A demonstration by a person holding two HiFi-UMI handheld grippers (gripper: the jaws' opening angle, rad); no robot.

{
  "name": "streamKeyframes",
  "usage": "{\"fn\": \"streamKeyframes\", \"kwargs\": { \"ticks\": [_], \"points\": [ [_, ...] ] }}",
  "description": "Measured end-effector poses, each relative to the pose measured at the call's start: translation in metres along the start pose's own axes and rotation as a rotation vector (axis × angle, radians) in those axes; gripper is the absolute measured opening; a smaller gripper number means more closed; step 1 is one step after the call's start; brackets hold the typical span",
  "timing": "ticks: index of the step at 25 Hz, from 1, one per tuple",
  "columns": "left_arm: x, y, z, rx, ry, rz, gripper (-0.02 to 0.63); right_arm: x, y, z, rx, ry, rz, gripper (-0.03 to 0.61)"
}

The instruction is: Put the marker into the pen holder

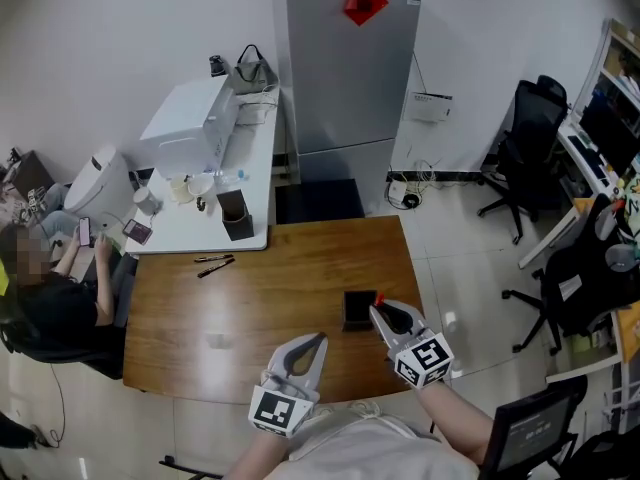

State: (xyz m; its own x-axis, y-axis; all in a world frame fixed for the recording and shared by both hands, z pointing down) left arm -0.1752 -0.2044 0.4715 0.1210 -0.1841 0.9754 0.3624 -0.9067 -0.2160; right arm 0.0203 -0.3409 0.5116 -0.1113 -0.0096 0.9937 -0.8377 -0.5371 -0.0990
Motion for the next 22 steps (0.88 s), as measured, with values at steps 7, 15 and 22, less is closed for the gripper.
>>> {"fn": "streamKeyframes", "kwargs": {
  "ticks": [7, 15, 22],
  "points": [
    [0.004, 0.011, -0.01, -0.01, 0.007, -0.011, 0.012, 0.031, 0.021, 0.021, 0.051, 0.07, -0.066, 0.035],
    [0.015, 0.01, -0.02, -0.057, -0.01, -0.036, 0.012, 0.044, 0.028, 0.023, 0.001, 0.028, -0.061, 0.065],
    [0.016, 0.015, -0.019, -0.06, -0.017, -0.049, 0.012, 0.049, 0.025, 0.023, -0.003, 0.026, -0.09, 0.097]
  ]
}}
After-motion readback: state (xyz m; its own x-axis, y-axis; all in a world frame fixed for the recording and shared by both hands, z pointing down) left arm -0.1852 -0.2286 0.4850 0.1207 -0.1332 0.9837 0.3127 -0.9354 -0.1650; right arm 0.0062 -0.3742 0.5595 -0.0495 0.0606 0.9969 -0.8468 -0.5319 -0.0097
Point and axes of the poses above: the fingertips, and each gripper's own axes: y forward along the fingers, z to its right, x out of its underside, the point moved 10 cm from there along -y, backward along the fingers, and after that the axes turned 13 degrees about z, right-handed, at the moved point
